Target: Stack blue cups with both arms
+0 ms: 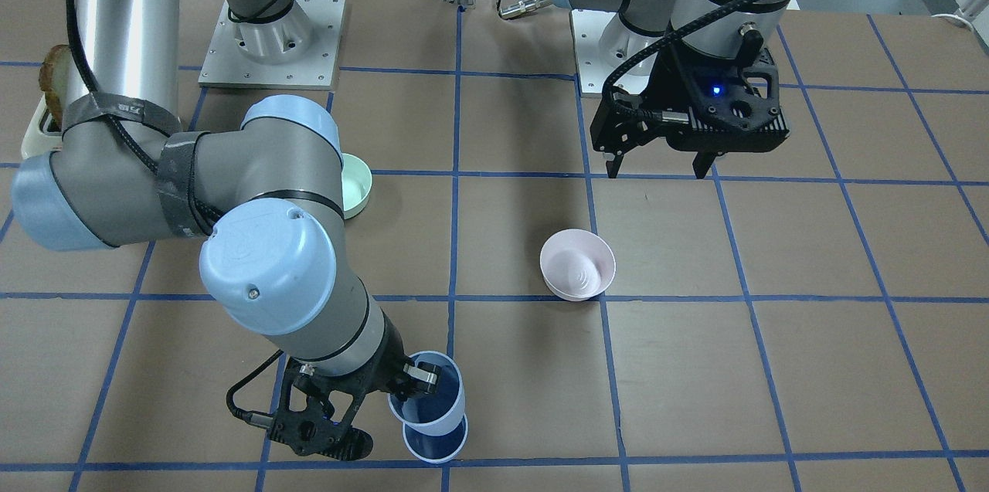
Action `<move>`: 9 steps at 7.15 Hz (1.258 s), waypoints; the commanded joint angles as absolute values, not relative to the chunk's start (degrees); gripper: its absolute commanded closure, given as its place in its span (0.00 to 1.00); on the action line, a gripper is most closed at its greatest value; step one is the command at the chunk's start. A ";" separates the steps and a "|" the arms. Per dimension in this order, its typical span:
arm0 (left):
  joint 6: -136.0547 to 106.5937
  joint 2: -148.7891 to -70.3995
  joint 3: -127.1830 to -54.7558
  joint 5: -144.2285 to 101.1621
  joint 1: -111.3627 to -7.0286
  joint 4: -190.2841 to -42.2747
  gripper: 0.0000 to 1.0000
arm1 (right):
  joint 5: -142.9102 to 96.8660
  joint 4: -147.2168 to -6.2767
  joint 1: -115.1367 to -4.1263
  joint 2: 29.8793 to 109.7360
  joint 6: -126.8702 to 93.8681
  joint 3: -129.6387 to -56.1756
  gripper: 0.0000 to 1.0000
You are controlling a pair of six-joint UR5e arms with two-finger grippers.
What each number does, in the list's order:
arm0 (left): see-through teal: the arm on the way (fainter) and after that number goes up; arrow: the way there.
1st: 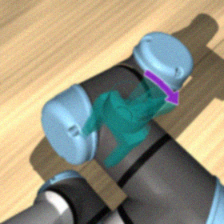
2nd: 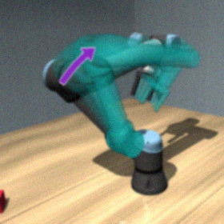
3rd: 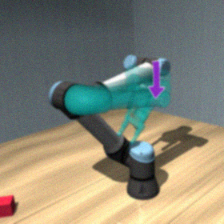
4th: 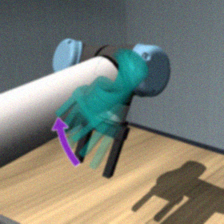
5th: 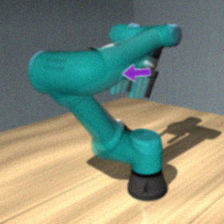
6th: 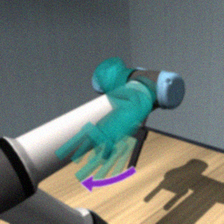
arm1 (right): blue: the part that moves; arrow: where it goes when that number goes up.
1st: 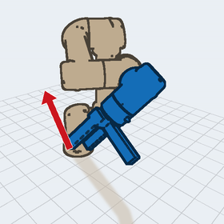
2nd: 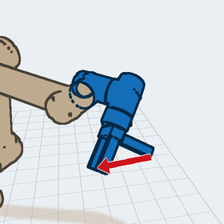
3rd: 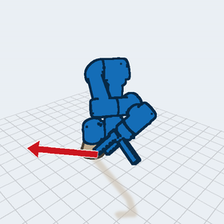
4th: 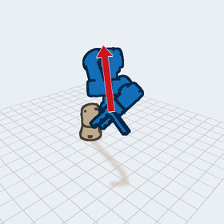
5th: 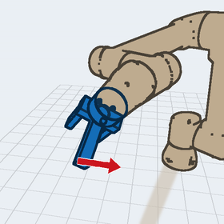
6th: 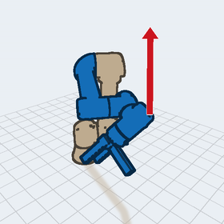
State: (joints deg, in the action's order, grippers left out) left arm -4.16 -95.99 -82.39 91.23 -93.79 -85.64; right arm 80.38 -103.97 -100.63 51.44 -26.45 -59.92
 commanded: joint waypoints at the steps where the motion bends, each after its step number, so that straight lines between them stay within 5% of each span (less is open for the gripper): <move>1: -4.31 -96.15 -82.35 90.71 -93.69 -83.85 0.00 | 80.68 -104.24 -100.63 50.63 -26.46 -59.85 1.00; 2: -4.48 -96.07 -82.44 90.62 -93.69 -84.11 0.00 | 80.60 -104.24 -100.63 50.45 -26.46 -59.77 1.00; 3: -4.66 -95.80 -82.35 90.01 -93.43 -84.55 0.00 | 80.16 -104.24 -100.63 50.36 -27.33 -59.77 0.80; 4: -5.18 -95.54 -82.35 88.35 -93.08 -84.99 0.00 | 80.07 -104.33 -100.63 50.27 -27.51 -59.77 0.37; 6: -5.19 -95.36 -82.18 88.50 -92.72 -85.34 0.00 | 80.33 -105.46 -100.63 50.01 -27.51 -59.59 0.03; 9: -5.19 -94.92 -82.44 88.77 -92.81 -85.34 0.00 | 81.82 -99.18 -100.20 55.17 -26.38 -60.47 0.00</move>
State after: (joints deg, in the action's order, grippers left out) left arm -5.18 -95.13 -82.28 88.66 -92.81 -85.33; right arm 81.35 -102.97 -100.44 52.53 -27.16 -60.04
